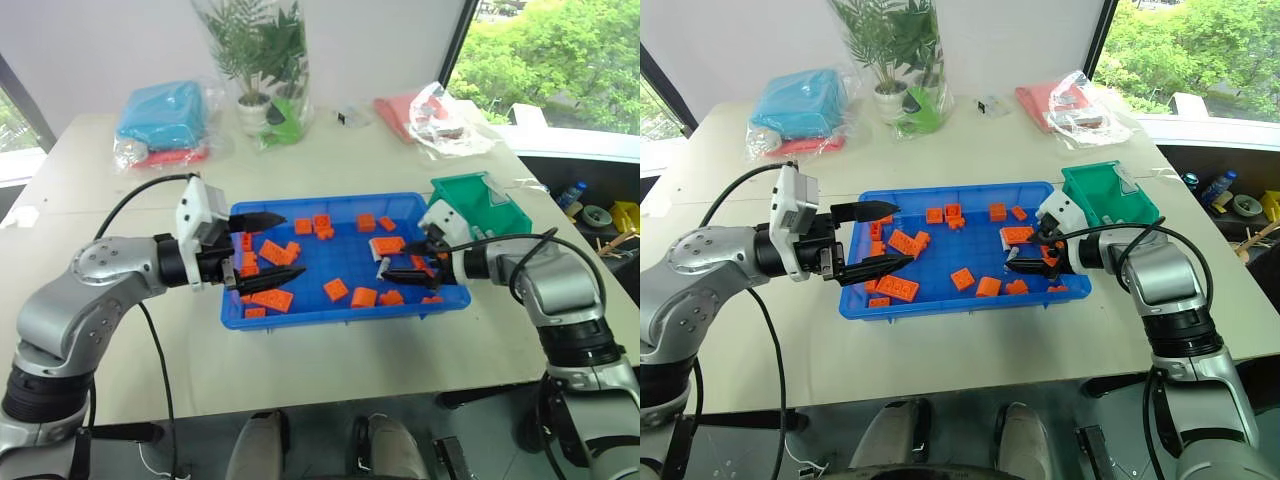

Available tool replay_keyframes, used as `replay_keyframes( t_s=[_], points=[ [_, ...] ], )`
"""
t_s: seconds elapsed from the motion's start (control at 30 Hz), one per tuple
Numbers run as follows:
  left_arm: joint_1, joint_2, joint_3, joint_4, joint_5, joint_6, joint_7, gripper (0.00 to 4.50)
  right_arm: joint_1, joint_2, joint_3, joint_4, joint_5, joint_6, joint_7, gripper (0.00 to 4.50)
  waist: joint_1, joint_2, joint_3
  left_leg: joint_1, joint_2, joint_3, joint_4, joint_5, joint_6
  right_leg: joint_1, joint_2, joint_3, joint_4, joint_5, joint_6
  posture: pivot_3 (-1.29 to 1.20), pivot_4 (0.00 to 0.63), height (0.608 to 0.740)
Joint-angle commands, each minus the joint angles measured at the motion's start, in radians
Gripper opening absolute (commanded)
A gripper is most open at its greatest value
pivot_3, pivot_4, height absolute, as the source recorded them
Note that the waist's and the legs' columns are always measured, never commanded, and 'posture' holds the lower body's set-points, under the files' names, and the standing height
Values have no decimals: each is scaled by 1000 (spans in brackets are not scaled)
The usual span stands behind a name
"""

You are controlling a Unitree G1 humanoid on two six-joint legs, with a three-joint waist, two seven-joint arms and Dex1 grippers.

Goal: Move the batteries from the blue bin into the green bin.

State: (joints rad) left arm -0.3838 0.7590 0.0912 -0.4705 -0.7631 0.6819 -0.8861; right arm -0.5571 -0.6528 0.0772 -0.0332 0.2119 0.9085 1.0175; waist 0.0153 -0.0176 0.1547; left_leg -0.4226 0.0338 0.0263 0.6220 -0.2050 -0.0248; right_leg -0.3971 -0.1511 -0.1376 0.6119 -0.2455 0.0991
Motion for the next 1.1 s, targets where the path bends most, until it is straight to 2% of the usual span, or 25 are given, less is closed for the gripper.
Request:
replay_keyframes(
  t_s=[0.03, 0.33, 0.67, 0.87, 0.97, 1.07, 1.1],
  points=[
    [-26, -1, 8, -2, 8, -26, -9, 4500, 1, -4, 17, 11, 7, -41, -14, 4303, 0, -1, 0, 0, 0, 0, 0, 0, 0, 0, 0, 0, 0, 0, 0, 0, 150, 672],
    [-18, 0, 24, -6, 18, -32, 0, 4500, -3, -21, 74, 90, 0, -114, 2, 4303, -1, -1, 0, 0, 0, 0, 0, 0, 1, 1, 0, 0, 0, 0, 0, 0, 150, 672],
    [-17, 3, 28, -16, 11, -25, 12, 4500, -71, 18, 151, 262, -61, -264, 13, 4303, -1, -3, -2, 0, 0, 0, 0, 0, 1, 0, 0, 0, 0, 0, 0, 0, 150, 672],
    [-17, 9, 29, -15, 10, -26, 9, 4500, -77, 23, 170, 299, -72, -304, 35, 4303, 0, -3, -2, 1, 0, 0, 1, 0, 1, 0, 0, 0, 0, 0, 0, 0, 150, 672],
    [-20, 8, 27, -12, 11, -26, 9, 4500, -64, 19, 167, 285, -73, -312, 40, 3509, 0, -3, -2, 1, 0, 0, 1, 0, 1, 0, 0, 0, 0, 0, 0, 0, 150, 672],
    [-25, 7, 25, -6, 14, -29, 7, 4500, -59, 12, 165, 274, -82, -316, 35, 2225, 0, -3, -2, 1, 0, 0, 1, 0, 1, 0, 0, 0, 0, 0, 0, 0, 150, 672],
    [-28, 7, 24, -3, 15, -30, 5, 4500, -57, 7, 161, 267, -82, -313, 33, 2235, 1, -3, -2, 1, 0, 0, 1, 0, 1, 0, 0, 0, 0, 0, 0, 0, 150, 672]
  ],
)
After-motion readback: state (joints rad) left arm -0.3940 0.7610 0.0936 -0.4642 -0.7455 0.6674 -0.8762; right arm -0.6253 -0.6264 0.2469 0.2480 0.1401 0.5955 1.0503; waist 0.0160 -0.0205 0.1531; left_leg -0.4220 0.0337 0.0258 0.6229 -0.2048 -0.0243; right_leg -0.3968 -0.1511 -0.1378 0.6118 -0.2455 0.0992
